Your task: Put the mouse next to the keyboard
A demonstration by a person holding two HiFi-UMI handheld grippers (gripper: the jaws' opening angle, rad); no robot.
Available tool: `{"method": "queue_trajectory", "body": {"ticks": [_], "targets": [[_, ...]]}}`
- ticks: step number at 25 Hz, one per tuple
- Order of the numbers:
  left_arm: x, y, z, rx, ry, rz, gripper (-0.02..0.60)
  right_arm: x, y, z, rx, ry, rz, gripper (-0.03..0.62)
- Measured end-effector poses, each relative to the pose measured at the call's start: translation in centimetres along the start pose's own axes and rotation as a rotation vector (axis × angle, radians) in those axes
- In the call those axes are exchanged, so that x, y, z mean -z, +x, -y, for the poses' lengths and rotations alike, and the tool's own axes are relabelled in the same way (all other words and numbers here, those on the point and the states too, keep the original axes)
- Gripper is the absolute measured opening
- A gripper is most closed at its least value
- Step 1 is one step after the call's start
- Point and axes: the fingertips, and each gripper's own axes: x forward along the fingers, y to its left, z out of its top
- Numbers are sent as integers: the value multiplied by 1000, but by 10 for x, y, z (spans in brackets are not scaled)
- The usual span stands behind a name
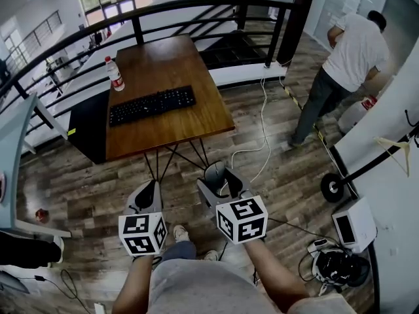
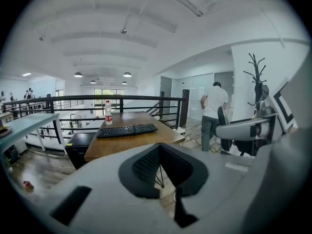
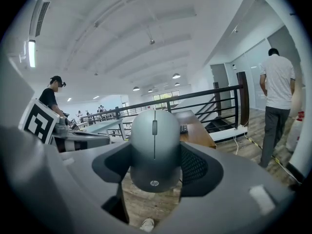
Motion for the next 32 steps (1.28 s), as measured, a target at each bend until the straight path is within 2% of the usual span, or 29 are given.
{"method": "queue_trajectory", "body": {"ticks": [12,32], "targets": [[-15,68,-11,25,-6,-6,-6,-11,51,42,26,11,-16,299],[-65,223,-125,85,-57,-57,-6,-70,232,85,107,21,-92,299]]}}
